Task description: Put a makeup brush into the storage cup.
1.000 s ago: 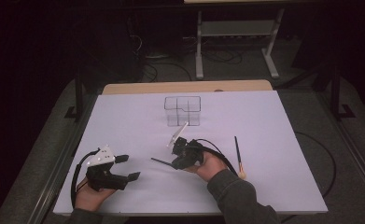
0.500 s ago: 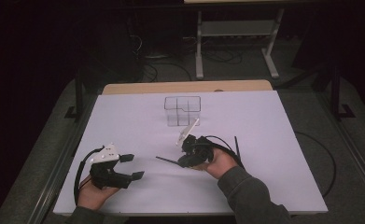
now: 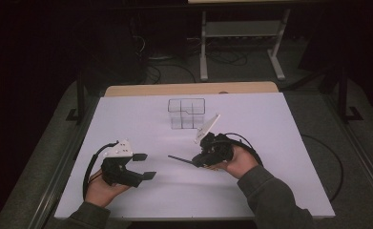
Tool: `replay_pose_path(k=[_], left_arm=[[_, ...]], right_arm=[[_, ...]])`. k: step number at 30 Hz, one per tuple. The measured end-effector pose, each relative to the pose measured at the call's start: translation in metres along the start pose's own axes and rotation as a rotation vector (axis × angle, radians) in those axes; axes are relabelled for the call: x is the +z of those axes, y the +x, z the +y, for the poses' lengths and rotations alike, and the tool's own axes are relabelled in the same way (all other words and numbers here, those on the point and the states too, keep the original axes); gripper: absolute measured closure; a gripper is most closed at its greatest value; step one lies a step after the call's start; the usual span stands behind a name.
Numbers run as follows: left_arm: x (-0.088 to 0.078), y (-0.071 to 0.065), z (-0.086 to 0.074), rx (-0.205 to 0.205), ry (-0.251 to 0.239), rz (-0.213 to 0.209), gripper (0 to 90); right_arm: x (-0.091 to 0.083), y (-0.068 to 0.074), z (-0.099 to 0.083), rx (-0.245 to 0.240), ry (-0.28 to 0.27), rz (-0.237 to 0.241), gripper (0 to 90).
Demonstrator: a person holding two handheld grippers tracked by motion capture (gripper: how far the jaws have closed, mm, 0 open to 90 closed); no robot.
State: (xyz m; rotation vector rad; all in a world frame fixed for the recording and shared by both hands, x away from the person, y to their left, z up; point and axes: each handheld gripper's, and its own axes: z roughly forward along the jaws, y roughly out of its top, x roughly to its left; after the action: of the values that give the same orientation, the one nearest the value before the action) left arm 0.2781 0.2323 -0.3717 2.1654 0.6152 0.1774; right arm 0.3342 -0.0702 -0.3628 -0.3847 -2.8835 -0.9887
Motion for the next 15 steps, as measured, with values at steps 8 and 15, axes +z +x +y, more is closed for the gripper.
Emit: replay_pose_path(k=[8, 15], left_arm=[[-0.003, -0.002, 0.028, 0.048, 0.039, -0.043, 29.1], [-0.001, -0.004, 0.049, 0.093, 0.075, -0.063, 31.3]], right_arm=[[-0.02, -0.002, -0.001, -0.023, -0.01, 0.008, 82.6], [-0.033, -0.001, 0.002, -0.063, -0.01, 0.011, 82.6]])
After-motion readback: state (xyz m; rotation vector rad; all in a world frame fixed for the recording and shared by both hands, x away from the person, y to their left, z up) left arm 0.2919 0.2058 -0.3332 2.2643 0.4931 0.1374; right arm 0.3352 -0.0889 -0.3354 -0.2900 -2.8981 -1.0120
